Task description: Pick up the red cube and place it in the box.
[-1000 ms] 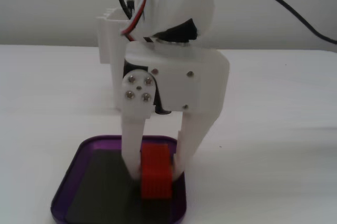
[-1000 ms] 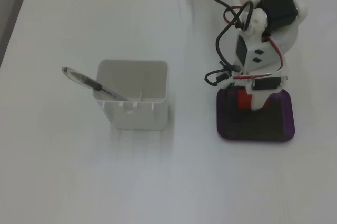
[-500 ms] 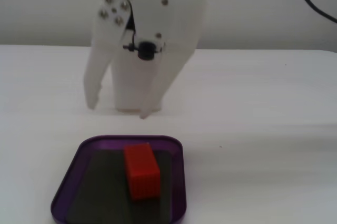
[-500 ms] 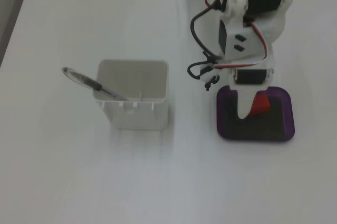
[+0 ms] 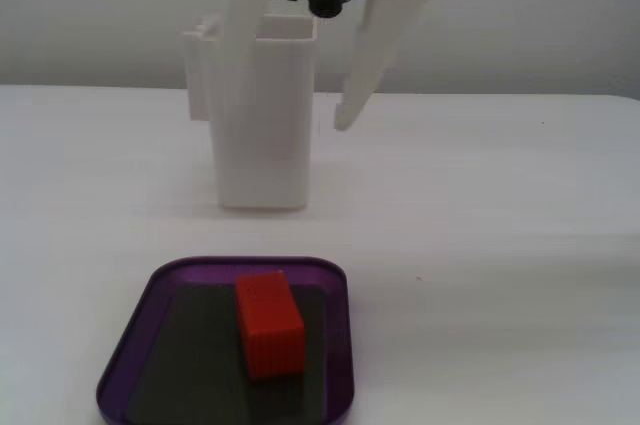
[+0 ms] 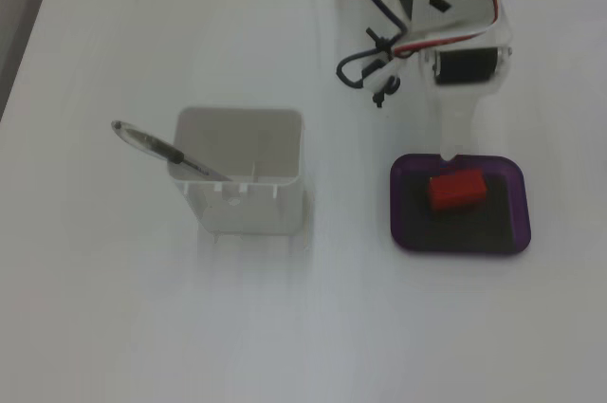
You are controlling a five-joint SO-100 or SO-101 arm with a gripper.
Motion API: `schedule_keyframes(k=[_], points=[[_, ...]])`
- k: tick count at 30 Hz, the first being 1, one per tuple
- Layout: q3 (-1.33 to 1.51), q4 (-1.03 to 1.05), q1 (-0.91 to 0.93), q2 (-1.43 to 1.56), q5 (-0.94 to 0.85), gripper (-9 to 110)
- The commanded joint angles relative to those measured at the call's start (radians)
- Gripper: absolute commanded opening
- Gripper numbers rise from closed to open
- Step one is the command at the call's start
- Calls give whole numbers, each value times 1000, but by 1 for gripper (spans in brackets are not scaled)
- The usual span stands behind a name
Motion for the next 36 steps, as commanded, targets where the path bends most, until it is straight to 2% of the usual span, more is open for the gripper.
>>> schedule_keyframes(k=[1, 7, 19, 26, 36], points=[[272, 6, 6, 242, -26, 18], [719, -98, 17, 603, -81, 14], [1522, -454, 221, 1238, -150, 14], [1835, -626, 259, 1509, -161, 14], [2171, -634, 259, 1875, -152, 14]])
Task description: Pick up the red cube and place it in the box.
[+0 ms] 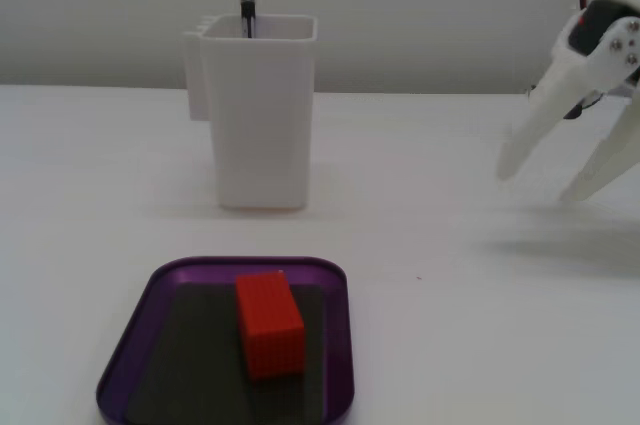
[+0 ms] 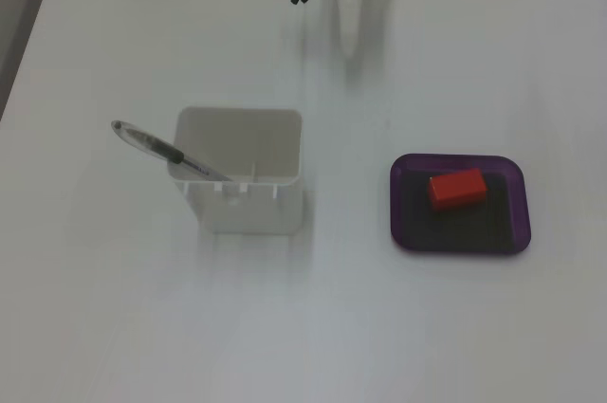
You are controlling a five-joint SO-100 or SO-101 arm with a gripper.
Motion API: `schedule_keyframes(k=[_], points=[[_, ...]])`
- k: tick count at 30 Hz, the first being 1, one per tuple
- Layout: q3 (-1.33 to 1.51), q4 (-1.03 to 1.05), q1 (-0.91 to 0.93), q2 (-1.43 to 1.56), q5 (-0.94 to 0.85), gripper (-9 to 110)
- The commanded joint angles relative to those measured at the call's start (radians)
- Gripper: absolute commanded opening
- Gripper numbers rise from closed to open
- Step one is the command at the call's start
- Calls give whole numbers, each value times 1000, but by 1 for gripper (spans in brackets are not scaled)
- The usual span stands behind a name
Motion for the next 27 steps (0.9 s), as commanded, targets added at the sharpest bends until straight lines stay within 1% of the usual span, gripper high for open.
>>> schedule_keyframes(k=[1, 9, 12, 20, 22, 25, 27], points=[[81, -12, 8, 118, -3, 14], [293, 3, -2, 417, -3, 14], [328, 32, -2, 515, 3, 14], [325, 67, -3, 508, 6, 13], [325, 69, -3, 508, 6, 11], [325, 69, -3, 508, 6, 0], [325, 69, -3, 508, 6, 0]])
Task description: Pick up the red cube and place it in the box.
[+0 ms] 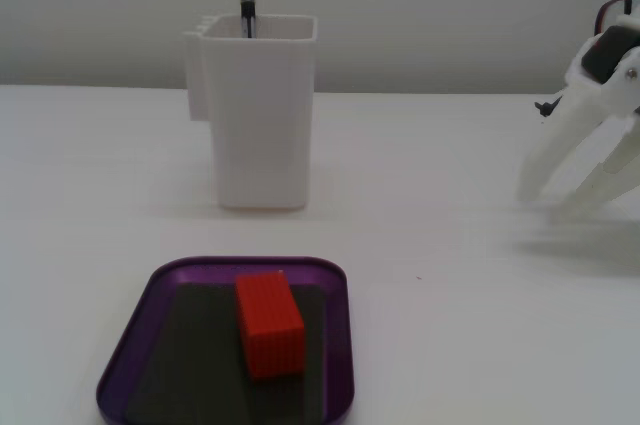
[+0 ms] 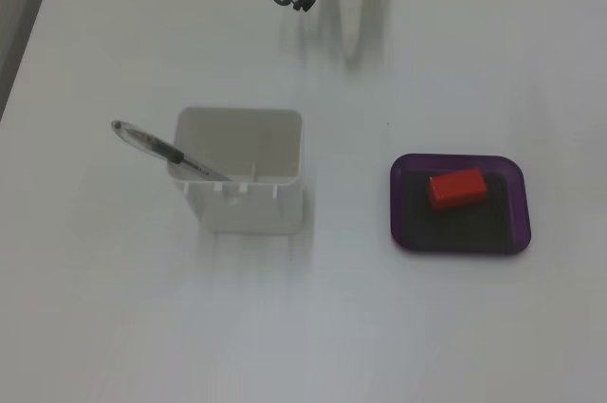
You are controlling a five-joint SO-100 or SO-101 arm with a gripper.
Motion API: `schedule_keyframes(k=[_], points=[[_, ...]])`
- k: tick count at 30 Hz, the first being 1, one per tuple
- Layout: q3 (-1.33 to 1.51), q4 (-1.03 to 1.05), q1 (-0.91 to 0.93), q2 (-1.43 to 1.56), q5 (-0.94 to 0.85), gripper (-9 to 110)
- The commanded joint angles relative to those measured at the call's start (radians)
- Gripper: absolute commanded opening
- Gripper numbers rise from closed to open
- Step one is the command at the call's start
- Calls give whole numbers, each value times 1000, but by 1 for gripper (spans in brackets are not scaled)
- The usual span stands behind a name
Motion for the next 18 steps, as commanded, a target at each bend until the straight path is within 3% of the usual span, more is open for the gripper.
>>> schedule_keyframes(k=[1, 18], points=[[11, 3, -5, 81, 6, 0], [12, -2, 78, 78, -3, 0]])
